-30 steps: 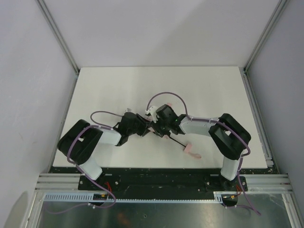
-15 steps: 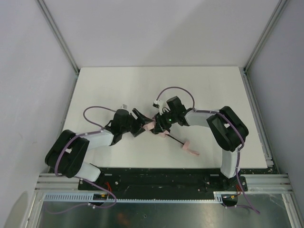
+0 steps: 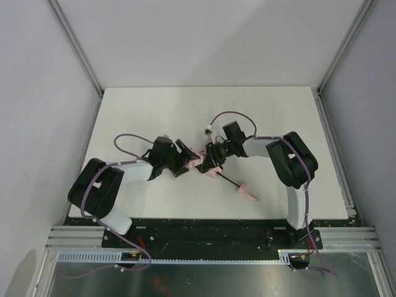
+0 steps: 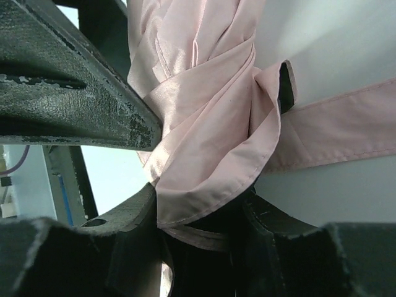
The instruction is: Put away the umbrella
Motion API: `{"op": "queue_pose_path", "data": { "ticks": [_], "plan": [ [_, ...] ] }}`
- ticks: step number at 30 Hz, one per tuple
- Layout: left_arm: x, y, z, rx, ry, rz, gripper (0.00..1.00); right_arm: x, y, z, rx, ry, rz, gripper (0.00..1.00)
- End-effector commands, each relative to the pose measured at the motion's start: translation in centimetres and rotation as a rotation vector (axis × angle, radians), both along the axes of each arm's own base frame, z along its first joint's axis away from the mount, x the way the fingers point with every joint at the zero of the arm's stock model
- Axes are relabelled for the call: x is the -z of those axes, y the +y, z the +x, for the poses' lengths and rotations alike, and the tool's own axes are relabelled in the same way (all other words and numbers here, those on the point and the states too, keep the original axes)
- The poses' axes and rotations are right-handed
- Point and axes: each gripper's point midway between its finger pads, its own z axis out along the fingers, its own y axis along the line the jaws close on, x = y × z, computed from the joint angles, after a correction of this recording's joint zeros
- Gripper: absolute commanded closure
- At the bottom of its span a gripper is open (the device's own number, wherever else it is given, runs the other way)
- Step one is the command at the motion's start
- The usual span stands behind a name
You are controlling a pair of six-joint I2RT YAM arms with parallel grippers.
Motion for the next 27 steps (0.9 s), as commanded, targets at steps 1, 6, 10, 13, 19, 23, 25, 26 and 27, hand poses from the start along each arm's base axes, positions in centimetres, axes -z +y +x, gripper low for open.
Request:
{"op": "queue_pose_path", "data": {
  "ticks": [1, 6, 10, 13, 19, 23, 25, 26, 27],
  "plan": [
    [-0.4, -0.5, 1.6, 0.007, -0.030, 0.018, 0.15, 7.9, -5.0, -6.3, 0.002, 0.290, -0.264, 1.00],
    [1.9, -0.4, 2.3, 0.015, 0.007, 0.069, 0.19, 7.4, -5.0, -5.9, 0.002, 0.326, -0.216, 1.00],
    [4.0, 0.7, 2.0, 0.012, 0.028, 0.141, 0.34, 7.1, -4.9, -5.7, -0.008, 0.337, -0.193, 1.00],
    [4.6, 1.0, 1.4, 0.018, 0.032, 0.165, 0.49, 6.6, -4.6, -5.4, -0.007, 0.335, -0.174, 1.00],
    [5.1, 2.2, 0.1, 0.004, 0.027, 0.208, 0.77, 5.5, -4.4, -4.4, 0.028, 0.297, -0.191, 1.00],
    [5.1, 3.3, -0.6, -0.021, 0.012, 0.238, 0.88, 3.8, -4.3, -2.3, 0.117, 0.195, -0.242, 0.83],
    [5.2, 3.4, -0.8, -0.022, 0.014, 0.241, 0.90, 2.3, -4.1, -1.3, 0.155, 0.132, -0.247, 0.70],
    [5.2, 3.5, -0.9, -0.022, 0.016, 0.241, 0.91, 1.5, -4.1, -0.8, 0.174, 0.098, -0.250, 0.65],
    [5.3, 3.5, -1.0, -0.021, 0.020, 0.240, 0.91, 0.7, -4.0, -0.3, 0.190, 0.062, -0.250, 0.58]
  ]
}}
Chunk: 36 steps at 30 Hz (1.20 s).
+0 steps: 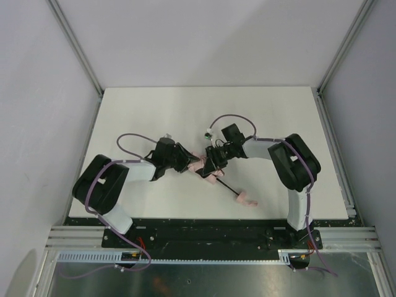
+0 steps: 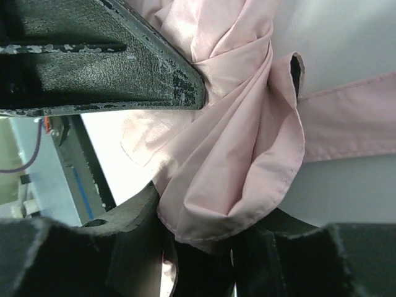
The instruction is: Put away the umbrella
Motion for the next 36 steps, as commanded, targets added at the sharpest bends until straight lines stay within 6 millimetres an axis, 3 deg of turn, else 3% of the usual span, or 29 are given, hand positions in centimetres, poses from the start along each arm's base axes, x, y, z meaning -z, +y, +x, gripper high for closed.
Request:
{"op": "queue_pose_path", "data": {
  "ticks": [1, 4, 7, 16, 21, 32, 34, 36],
  "plan": [
    [4.6, 4.3, -2.3, -0.027, 0.074, 0.231, 0.92, 0.3, -3.1, 1.6, 0.173, -0.088, -0.222, 0.53],
    [4.7, 4.5, -2.5, -0.034, 0.090, 0.233, 0.97, -2.0, -2.8, 2.3, 0.190, -0.214, -0.245, 0.40],
    [4.7, 4.5, -2.8, -0.041, 0.115, 0.232, 1.00, -3.5, -2.3, 2.2, 0.179, -0.328, -0.272, 0.34],
    [4.4, 4.2, -3.0, -0.055, 0.159, 0.213, 1.00, -3.4, 0.8, 1.4, 0.144, -0.520, -0.336, 0.30],
    [4.8, 4.2, -3.5, -0.067, 0.193, 0.207, 1.00, -3.1, 3.1, 0.5, 0.135, -0.604, -0.349, 0.29],
    [5.4, 4.3, -4.4, -0.101, 0.269, 0.225, 1.00, 0.4, 2.8, 1.3, 0.167, -0.725, -0.538, 0.32],
    [5.4, 4.2, -4.4, -0.101, 0.274, 0.228, 1.00, 0.8, 2.4, 1.7, 0.195, -0.757, -0.583, 0.36],
    [5.4, 4.1, -4.6, -0.095, 0.279, 0.229, 1.00, 0.9, 1.9, 2.1, 0.215, -0.776, -0.615, 0.49]
  ]
}}
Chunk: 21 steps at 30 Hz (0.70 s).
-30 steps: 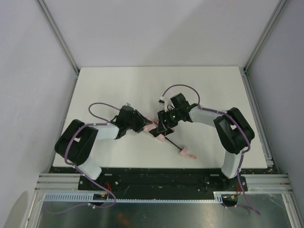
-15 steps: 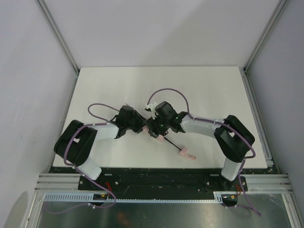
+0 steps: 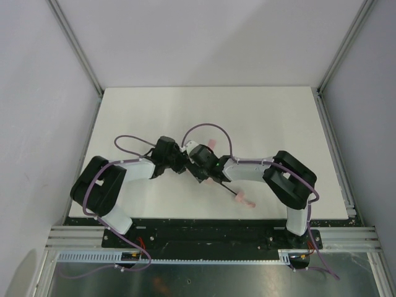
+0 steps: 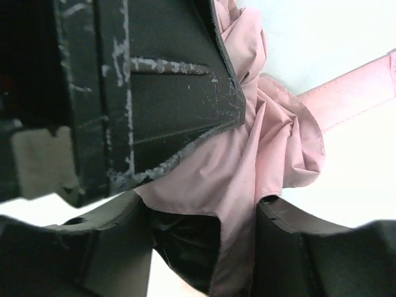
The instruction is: Put away the umbrella
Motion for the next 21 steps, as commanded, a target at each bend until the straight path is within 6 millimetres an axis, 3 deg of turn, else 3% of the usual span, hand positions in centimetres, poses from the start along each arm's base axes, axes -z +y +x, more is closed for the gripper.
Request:
{"op": "queue_pose_path", "data": {
  "ticks": [1, 3, 5, 6, 9, 11, 16, 21],
  "plan": [
    [4.9, 3.1, -4.0, -0.003, 0.180, 0.192, 1.00, 0.4, -0.9, 1.7, 0.071, -0.096, -0.077, 0.60],
    [4.7, 3.0, -4.0, 0.005, 0.173, 0.193, 1.00, 0.6, -0.9, 1.4, 0.061, -0.069, -0.072, 0.85],
    [4.4, 2.9, -3.9, 0.023, 0.155, 0.197, 1.00, 1.2, -0.9, 0.7, 0.030, -0.001, -0.049, 0.96],
    [4.1, 2.8, -3.7, 0.033, 0.139, 0.199, 0.96, 1.6, -0.9, 0.2, 0.012, 0.039, -0.035, 0.98],
    [2.8, 2.8, -2.8, 0.063, 0.060, 0.210, 0.46, 2.5, -0.7, -1.5, -0.057, 0.208, 0.066, 1.00],
    [2.3, 3.0, -2.6, 0.071, 0.018, 0.218, 0.27, 2.7, -0.8, -2.2, -0.082, 0.330, 0.161, 1.00],
    [2.1, 2.3, -2.8, 0.104, -0.023, 0.174, 0.06, 2.2, -0.7, -3.0, -0.118, 0.576, 0.379, 1.00],
    [3.9, 1.3, -3.7, 0.150, 0.032, 0.153, 0.05, 0.5, -0.1, -3.2, -0.145, 0.748, 0.569, 1.00]
  ]
}}
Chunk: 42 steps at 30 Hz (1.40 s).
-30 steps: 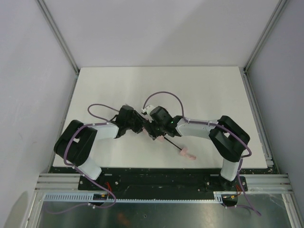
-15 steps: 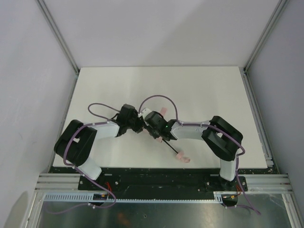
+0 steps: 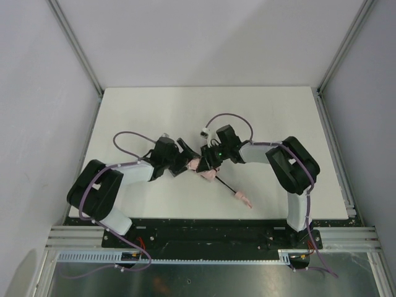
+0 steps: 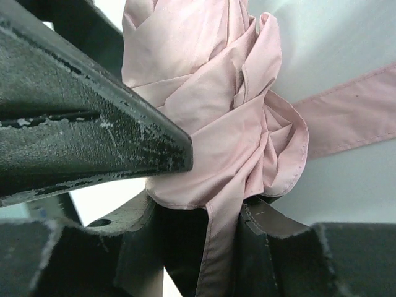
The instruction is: Put away the umbrella
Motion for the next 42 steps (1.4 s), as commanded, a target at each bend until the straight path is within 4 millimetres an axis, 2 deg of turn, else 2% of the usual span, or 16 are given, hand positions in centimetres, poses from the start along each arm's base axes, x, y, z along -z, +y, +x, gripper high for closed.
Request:
{"op": "queue_pose_path", "data": {
  "ticks": [1, 4, 7, 13, 14, 16, 18, 24, 30, 33, 37, 42],
  "plan": [
    [5.1, 0.6, -3.7, 0.084, 0.148, 0.090, 0.06, 0.9, -0.1, -4.0, -0.079, 0.312, 0.134, 1.00],
    [5.9, 0.3, -4.1, 0.088, 0.177, 0.091, 0.12, 0.6, -0.1, -4.1, -0.082, 0.360, 0.168, 1.00],
    [6.8, 0.2, -4.5, 0.093, 0.199, 0.096, 0.23, 0.2, 0.0, -4.2, -0.096, 0.377, 0.195, 1.00],
    [6.7, 0.1, -4.3, 0.091, 0.179, 0.091, 0.63, -0.7, 0.2, -3.8, -0.096, 0.351, 0.215, 1.00],
    [6.6, 0.1, -4.3, 0.091, 0.176, 0.090, 0.69, -0.9, 0.2, -3.5, -0.084, 0.339, 0.209, 0.96],
    [6.6, 0.1, -4.3, 0.092, 0.174, 0.089, 0.82, -1.1, 0.0, -2.9, -0.052, 0.303, 0.182, 0.81],
    [6.6, 0.1, -4.3, 0.087, 0.178, 0.087, 0.88, -1.2, -0.5, -2.2, -0.004, 0.252, 0.133, 0.65],
    [6.7, 0.4, -4.6, 0.062, 0.190, 0.085, 0.99, -2.8, -1.6, -0.2, 0.104, 0.068, 0.016, 0.35],
    [7.1, 0.8, -5.2, 0.029, 0.234, 0.091, 1.00, -3.8, -1.4, -1.0, 0.102, -0.115, -0.112, 0.22],
    [7.3, 1.1, -5.5, 0.009, 0.269, 0.100, 1.00, -3.5, -1.2, -1.7, 0.085, -0.214, -0.199, 0.20],
    [7.5, 1.3, -6.0, -0.025, 0.308, 0.093, 1.00, -2.8, -1.0, -1.3, 0.126, -0.355, -0.309, 0.20],
    [8.1, 1.2, -6.9, -0.046, 0.373, 0.073, 1.00, -2.1, -0.7, -0.4, 0.205, -0.445, -0.374, 0.31]
  ]
}}
